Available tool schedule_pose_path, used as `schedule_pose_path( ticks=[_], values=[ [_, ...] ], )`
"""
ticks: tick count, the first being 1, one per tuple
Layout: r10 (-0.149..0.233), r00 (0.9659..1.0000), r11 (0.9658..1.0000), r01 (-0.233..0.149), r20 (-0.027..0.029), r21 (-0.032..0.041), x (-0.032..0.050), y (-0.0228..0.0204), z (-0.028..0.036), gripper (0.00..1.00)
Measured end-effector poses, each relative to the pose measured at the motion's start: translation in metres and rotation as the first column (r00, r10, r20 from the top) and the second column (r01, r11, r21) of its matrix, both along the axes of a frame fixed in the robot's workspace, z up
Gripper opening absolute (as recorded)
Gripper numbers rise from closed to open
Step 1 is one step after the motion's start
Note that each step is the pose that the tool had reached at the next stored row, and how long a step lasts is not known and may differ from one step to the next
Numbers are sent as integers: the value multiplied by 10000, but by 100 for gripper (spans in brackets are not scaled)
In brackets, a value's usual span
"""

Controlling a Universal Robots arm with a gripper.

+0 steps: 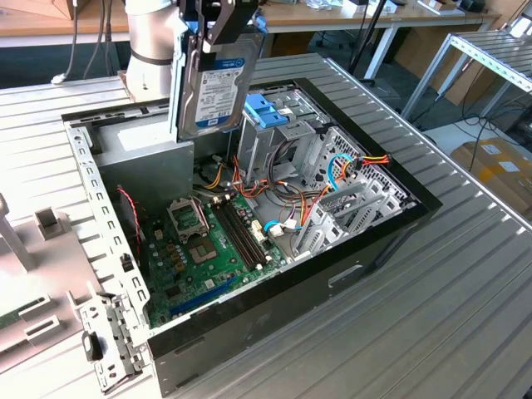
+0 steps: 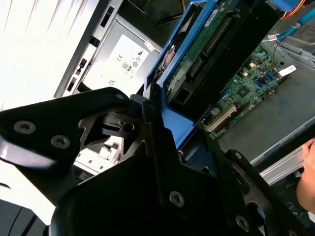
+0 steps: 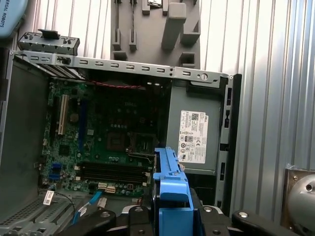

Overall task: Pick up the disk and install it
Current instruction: 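Pick up the disk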

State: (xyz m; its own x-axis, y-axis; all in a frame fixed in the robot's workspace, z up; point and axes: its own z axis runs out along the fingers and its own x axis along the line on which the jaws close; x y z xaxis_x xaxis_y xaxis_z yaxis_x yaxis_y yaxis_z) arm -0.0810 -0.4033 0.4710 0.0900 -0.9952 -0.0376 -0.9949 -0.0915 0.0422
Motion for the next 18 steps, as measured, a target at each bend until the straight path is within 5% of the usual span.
schedule_pose_path(
  ticks=[8,18],
  values=[
    [-5,10000,10000,5,1,2,3,-167,-6,37],
    [-8,10000,10000,8,0,1,2,-284,-8,37]
  ],
)
